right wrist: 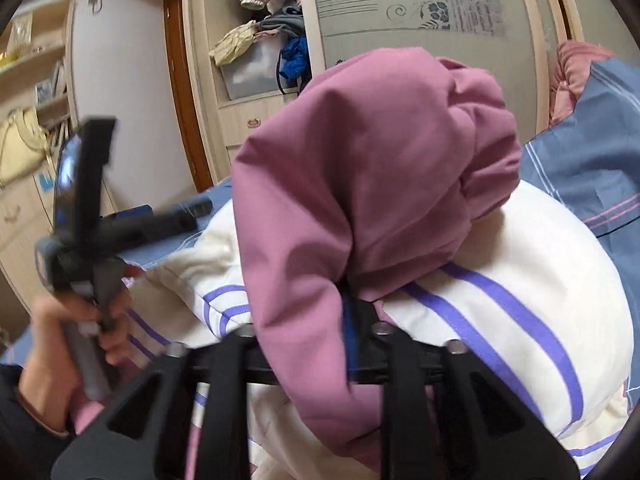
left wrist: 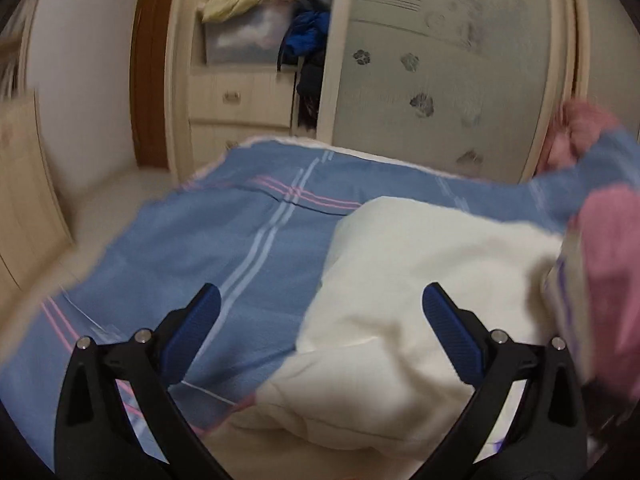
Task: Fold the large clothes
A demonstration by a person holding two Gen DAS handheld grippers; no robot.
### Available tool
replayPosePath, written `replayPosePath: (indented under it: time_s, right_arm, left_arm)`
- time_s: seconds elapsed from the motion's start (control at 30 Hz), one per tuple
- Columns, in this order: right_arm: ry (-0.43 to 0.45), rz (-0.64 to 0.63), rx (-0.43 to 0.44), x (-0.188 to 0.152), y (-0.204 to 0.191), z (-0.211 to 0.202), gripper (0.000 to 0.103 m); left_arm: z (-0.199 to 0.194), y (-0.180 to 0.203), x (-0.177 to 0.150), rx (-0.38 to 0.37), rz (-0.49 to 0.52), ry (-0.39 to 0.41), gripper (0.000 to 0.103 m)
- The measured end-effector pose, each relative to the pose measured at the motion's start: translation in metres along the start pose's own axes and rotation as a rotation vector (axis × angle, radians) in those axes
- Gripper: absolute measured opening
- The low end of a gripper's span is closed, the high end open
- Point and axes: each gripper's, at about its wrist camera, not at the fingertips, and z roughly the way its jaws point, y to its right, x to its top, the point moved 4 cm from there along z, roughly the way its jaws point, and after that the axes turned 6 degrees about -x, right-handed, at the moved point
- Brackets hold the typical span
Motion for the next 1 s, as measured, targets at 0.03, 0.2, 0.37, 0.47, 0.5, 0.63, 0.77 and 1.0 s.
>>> replayPosePath:
  time_s: [0.03,0.2,0.37,0.47,0.5,0.63,0.77,1.0]
  right_arm:
    - [0.014,-0.023,0.011,-0.001,-0.008,-0.003,0.081]
    - [0.008,-0.196,0.141,-0.003,-0.046,-0.024,0.094]
    - [0.149,-0.051,0.342,0.044,-0.02,-0.112,0.1]
    - [0.282,0.052,0.124,0.062,0.038,-0.134,0.102]
    - [0.291,0.092,0.032,0.059,0.059,-0.133,0.102]
    - [0.077,0.39,-0.303,0.014,0.186,-0.054,0.102]
    - [-0.258,0.564,-0.255,-0.061,0.227,0.039,0.102]
    - [-0.227,0.467,-0.322,-0.064,0.204,0.036,0.102]
  left_arm:
    - [0.004,-0.005,-0.001,-0.034,-0.045,-0.016,0.101]
    - [0.018,-0.002,-0.01,-0.028,-0.029,-0.061,0.101]
    - [0.024,0.001,-0.015,0.053,0.045,-0.068,0.101]
    - [0.023,-0.008,-0.015,0.072,0.016,-0.079,0.101]
    - [0.024,-0.012,-0.015,0.071,-0.004,-0.084,0.101]
    - [0.021,-0.024,-0.015,0.077,-0.056,-0.081,0.101]
    - [0.001,-0.034,-0.006,0.224,-0.053,0.0,0.101]
    - [-0.139,0.036,0.047,0.497,0.163,0.366,0.101]
